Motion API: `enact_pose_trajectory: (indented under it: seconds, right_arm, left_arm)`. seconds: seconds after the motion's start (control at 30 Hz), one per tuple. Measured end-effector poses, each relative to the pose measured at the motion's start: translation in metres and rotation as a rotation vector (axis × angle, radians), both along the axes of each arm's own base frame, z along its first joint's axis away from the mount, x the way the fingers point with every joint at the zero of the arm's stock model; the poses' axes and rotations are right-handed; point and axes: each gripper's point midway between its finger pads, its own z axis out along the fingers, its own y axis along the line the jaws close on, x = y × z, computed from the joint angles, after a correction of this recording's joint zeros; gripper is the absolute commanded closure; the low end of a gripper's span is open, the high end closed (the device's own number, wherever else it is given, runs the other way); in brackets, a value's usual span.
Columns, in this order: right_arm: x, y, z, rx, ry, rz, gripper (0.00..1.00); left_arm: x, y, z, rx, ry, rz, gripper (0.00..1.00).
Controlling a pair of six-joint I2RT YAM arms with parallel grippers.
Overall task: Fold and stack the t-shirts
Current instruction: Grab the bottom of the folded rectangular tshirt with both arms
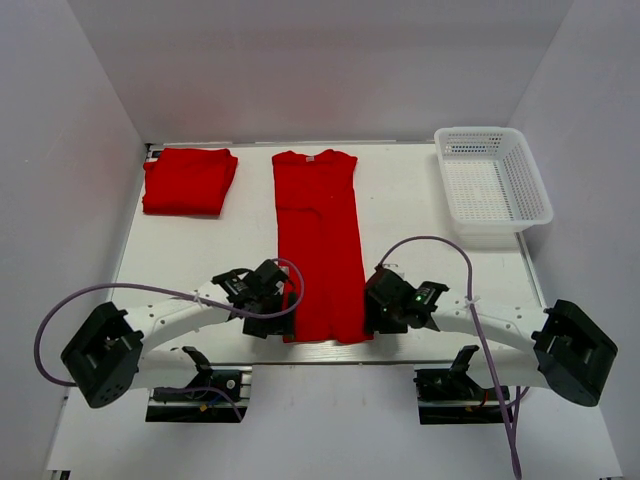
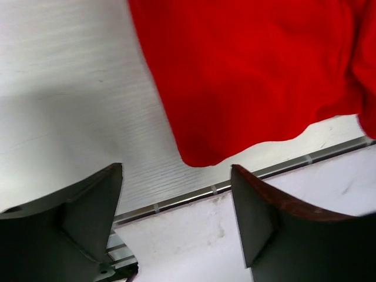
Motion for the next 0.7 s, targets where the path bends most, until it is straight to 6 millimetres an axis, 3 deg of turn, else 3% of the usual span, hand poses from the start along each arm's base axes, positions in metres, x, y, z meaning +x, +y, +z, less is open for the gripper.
enact_pose_trajectory:
  seconds: [0.27,0.37,0.57,0.6,0.63,0.7]
  right_arm:
    - [-0.007,0.007,0.000,0.026,0.035,0.008,0.53]
    - [-0.010,0.010,-0.001,0.044,0.048,0.020,0.56]
    - [-0.011,0.018,-0.004,0.068,0.063,0.039,0.75]
    - [-0.011,0.019,-0.004,0.070,0.064,0.041,0.78]
    - [-0.012,0.020,-0.004,0.072,0.066,0.042,0.83]
    - [-0.012,0.019,-0.004,0.071,0.066,0.044,0.90]
  left_arm:
    - [-0.014,-0.007,-0.011,0.015,0.039,-0.063,0.34]
    - [-0.014,-0.012,-0.013,0.009,0.040,-0.073,0.45]
    - [-0.014,-0.025,-0.016,-0.002,0.062,-0.092,0.73]
    - [-0.015,-0.026,-0.017,-0.002,0.063,-0.097,0.80]
    - [-0.014,-0.028,-0.018,0.000,0.063,-0.099,0.94]
    - [-0.014,-0.030,-0.018,-0.003,0.064,-0.104,1.00]
